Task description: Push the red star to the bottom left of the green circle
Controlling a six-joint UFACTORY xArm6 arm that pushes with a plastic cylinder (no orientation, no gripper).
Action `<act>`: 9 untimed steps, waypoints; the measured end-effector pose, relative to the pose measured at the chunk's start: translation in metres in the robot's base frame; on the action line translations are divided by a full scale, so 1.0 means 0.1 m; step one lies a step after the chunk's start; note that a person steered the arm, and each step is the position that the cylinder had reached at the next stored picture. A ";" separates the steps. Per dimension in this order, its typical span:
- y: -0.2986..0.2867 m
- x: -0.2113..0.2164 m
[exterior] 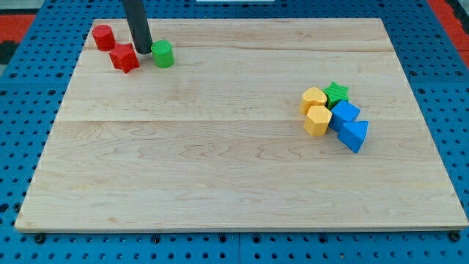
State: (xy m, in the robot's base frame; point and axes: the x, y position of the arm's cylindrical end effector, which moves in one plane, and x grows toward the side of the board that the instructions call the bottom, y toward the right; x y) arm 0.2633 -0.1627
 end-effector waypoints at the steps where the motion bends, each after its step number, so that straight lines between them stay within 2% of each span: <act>1: -0.12 -0.32; 3: -0.16 0.47; 4: -0.16 0.20; 5: -0.45 0.19; 6: -0.45 0.79; 7: -0.08 1.00; 8: -0.46 0.76; 9: -1.22 0.52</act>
State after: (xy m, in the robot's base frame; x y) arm 0.3149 -0.2846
